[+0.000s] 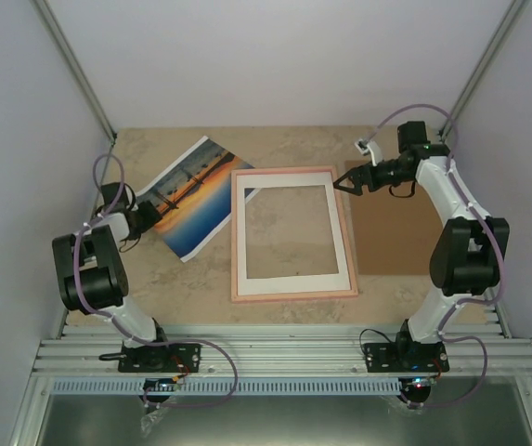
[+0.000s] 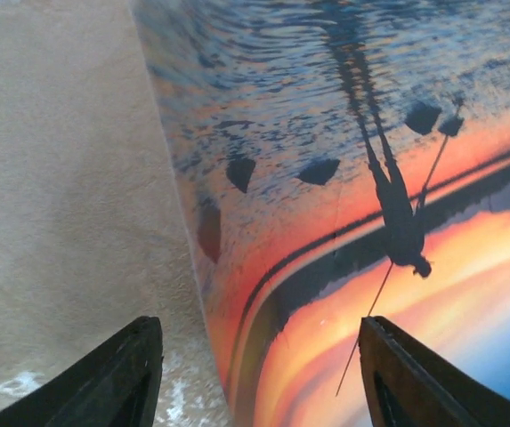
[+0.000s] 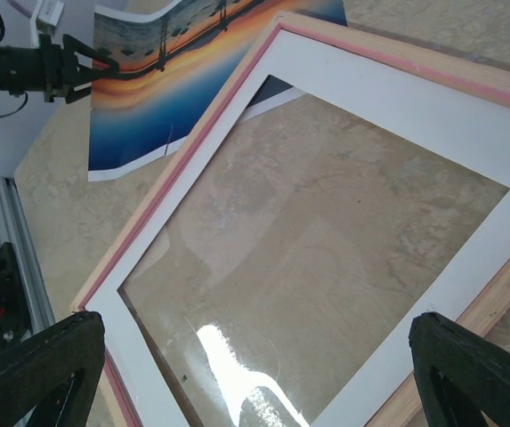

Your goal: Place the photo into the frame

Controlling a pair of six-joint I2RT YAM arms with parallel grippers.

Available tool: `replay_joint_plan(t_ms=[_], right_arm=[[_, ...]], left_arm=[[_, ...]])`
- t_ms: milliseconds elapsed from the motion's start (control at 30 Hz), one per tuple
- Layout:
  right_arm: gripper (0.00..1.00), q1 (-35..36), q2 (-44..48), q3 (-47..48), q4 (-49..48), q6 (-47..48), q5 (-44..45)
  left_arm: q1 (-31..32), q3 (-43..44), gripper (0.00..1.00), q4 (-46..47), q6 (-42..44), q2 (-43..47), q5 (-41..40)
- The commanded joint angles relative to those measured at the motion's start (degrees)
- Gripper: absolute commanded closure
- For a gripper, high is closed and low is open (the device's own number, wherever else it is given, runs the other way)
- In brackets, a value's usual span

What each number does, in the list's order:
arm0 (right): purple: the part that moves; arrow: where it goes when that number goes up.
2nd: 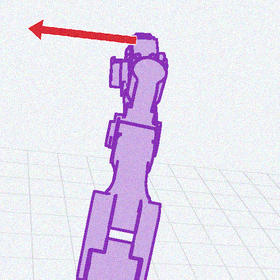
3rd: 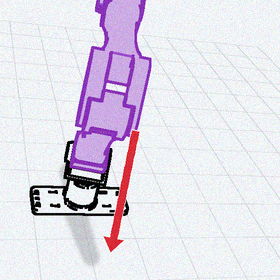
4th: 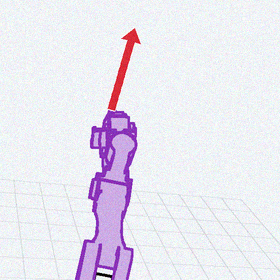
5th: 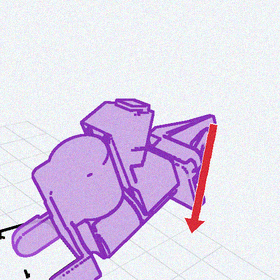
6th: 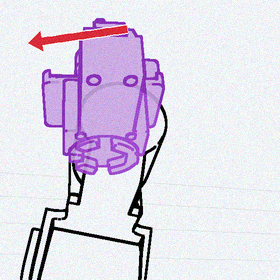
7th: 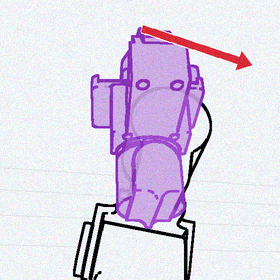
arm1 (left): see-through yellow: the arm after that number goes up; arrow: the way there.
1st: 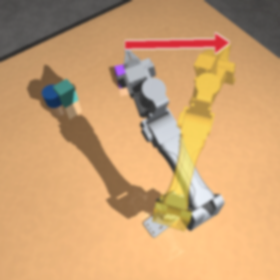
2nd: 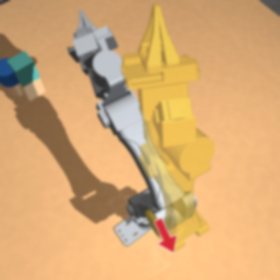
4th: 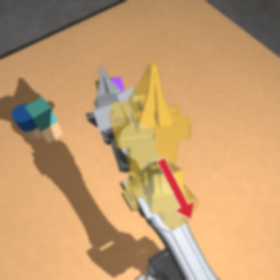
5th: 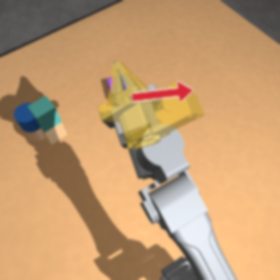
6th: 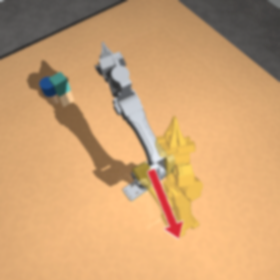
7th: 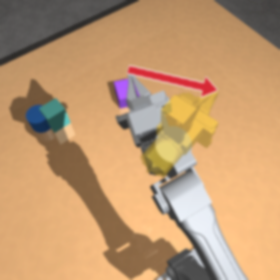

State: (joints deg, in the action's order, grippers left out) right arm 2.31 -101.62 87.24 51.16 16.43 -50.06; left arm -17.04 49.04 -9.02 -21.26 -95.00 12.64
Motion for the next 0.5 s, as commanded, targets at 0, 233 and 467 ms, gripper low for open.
replay_joint_plan(t_ms=[0,233,467], right_arm=[[0.06,-0.38,-1.05,-1.49,-1.24,-1.42,-1.95],[0.06,-0.54,-0.27,-4.0,-2.49,-2.05,-2.79],[0.06,-0.93,0.74,-4.47,-2.77,-2.52,-3.77]], left_arm=[[-0.6,0.51,0.47,4.25,-2.94,-1.85,1.07],[-2.35,4.06,0.8,3.88,-4.19,-2.45,0.88],[-6.09,8.16,1.0,2.09,-5.87,-2.34,3.34]])
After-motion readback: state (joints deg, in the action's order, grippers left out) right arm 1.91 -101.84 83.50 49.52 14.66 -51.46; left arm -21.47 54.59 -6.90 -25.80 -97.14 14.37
